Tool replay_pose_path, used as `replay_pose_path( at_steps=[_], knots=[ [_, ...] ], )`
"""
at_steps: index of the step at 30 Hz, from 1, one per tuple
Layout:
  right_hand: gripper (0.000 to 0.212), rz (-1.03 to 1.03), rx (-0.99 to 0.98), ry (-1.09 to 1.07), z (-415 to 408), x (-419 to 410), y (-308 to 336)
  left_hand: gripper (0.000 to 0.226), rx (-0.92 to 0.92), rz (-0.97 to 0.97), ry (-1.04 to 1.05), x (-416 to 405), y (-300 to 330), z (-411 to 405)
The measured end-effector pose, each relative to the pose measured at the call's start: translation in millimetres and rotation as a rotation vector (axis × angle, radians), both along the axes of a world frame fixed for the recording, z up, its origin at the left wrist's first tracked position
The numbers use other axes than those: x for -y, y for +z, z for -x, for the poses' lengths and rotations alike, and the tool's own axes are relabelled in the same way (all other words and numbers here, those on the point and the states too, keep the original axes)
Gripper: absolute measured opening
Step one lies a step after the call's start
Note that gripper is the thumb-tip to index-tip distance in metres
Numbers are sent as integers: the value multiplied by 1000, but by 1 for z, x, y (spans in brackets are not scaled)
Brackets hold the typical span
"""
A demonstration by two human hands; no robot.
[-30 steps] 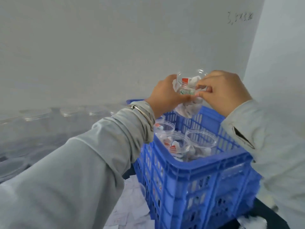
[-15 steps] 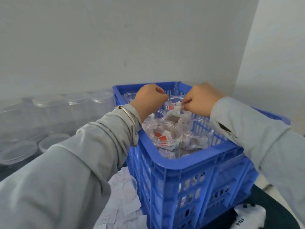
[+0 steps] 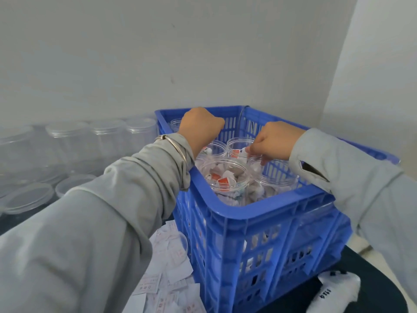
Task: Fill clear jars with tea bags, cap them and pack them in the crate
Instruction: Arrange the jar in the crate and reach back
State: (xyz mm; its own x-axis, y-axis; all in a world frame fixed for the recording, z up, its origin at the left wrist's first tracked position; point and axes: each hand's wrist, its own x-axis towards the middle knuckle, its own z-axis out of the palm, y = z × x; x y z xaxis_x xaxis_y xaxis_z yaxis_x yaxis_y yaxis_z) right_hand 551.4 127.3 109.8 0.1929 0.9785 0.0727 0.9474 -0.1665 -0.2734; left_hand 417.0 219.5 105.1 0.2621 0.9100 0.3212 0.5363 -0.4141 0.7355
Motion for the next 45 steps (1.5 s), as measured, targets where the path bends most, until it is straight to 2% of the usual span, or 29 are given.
replay_pose_path(
  at_steps=[3,6,9,13,17,20,23,29,32,36,39,42,45],
  knots=[
    [31,-26,-3,-5,-1,0,1,10,23,-25,-13,2,0,1],
    [34,-96,99,-43,-4,3,4,15,94,-61,6,4,0,2],
    [37,-256,101,-98,-10,5,5,26,208,-96,87,5,3,6],
    [49,-491,228,-117,3,17,9,14,388,-107,89,20,9,21],
    [49,-849,219,-16,30,36,9,18,463,-110,-22,40,14,52],
    [34,-1143,97,132,65,49,13,26,562,-118,-16,52,17,97],
    [25,-1225,14,285,124,57,21,28,555,-138,56,61,5,157],
    [23,-1110,-165,603,254,51,5,30,326,-55,295,74,-39,308],
    [29,-823,-271,650,307,25,-22,27,232,-14,416,90,-64,376],
    [38,-248,-241,534,363,-26,-76,26,166,74,526,109,-102,441],
    [52,45,-228,442,400,-53,-119,25,139,116,578,117,-126,470],
    [67,159,-287,373,438,-70,-150,25,192,149,603,114,-133,481],
    [85,153,-366,220,473,-86,-170,23,210,208,574,112,-136,482]
  ],
)
